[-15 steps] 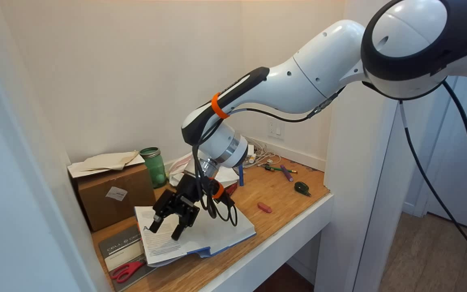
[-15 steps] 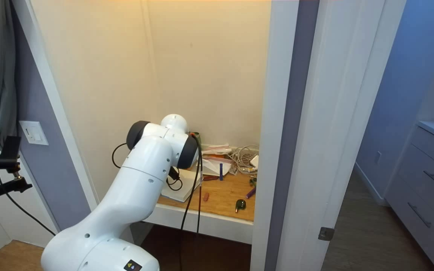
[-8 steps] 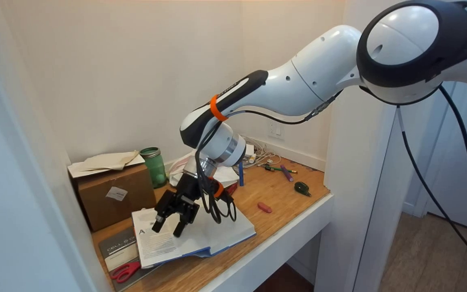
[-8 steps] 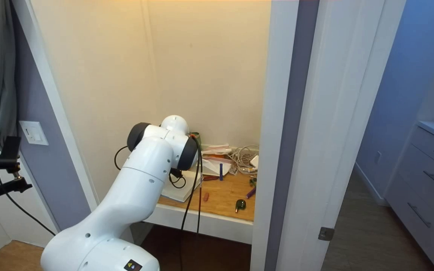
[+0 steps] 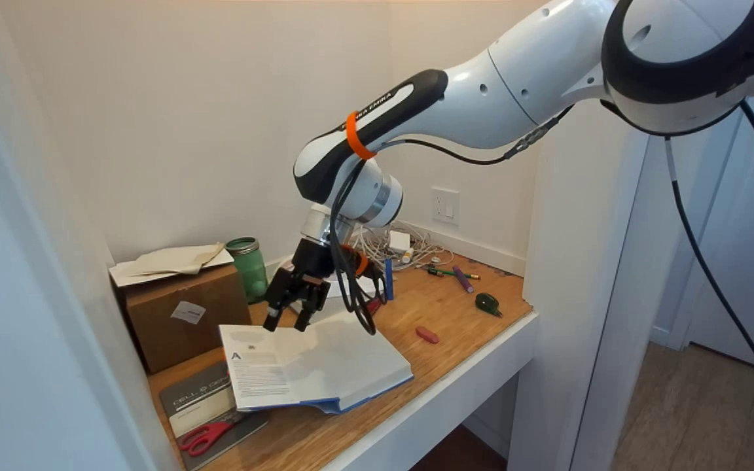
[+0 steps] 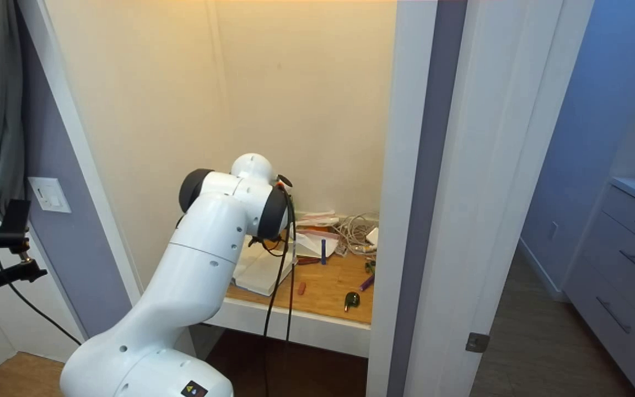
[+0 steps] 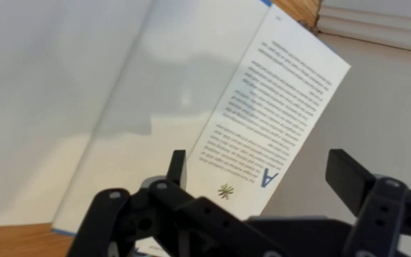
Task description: Move the purple object to the right, open the book, put the purple object inside then close the book
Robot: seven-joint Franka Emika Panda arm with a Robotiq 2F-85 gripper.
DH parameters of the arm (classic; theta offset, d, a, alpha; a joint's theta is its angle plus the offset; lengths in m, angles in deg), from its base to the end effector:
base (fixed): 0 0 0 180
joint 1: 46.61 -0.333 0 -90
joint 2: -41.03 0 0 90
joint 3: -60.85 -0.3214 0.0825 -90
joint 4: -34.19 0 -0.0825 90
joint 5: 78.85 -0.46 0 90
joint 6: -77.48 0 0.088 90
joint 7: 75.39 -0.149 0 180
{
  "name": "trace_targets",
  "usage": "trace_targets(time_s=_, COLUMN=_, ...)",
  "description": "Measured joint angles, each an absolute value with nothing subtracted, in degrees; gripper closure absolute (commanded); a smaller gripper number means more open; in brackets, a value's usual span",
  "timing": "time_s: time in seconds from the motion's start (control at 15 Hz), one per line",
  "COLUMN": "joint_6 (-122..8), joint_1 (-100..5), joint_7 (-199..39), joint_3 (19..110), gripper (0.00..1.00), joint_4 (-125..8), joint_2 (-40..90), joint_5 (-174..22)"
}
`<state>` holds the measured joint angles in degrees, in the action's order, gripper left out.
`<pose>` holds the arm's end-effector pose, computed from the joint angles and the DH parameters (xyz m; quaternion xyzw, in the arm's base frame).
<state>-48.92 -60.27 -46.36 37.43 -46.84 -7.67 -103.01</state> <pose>0.6487 0.4665 0.1543 -0.8809 -0.3538 0.0279 0.3131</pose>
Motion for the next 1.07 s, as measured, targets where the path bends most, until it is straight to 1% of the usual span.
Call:
trace_targets(time_s=0.33, joint_6=-55.28, joint_1=-60.05, joint_7=-47.82, joint_3=43.56, gripper=0.0, joint_4=-50.84, joint_2=-4.13, joint_5=-93.02)
trace_targets(time_s=0.73, joint_6=-65.25, joint_1=-59.96, joint_7=-56.55, joint_3=51.6, gripper=0.0, joint_4=-61.76, joint_2=2.42, joint_5=-80.69)
trace_targets(time_s=1.07, joint_6=-66.18, joint_1=-60.61, joint_7=-67.44, joint_3=56.4, gripper=0.0, joint_4=-70.67, joint_2=7.74, joint_5=-72.87)
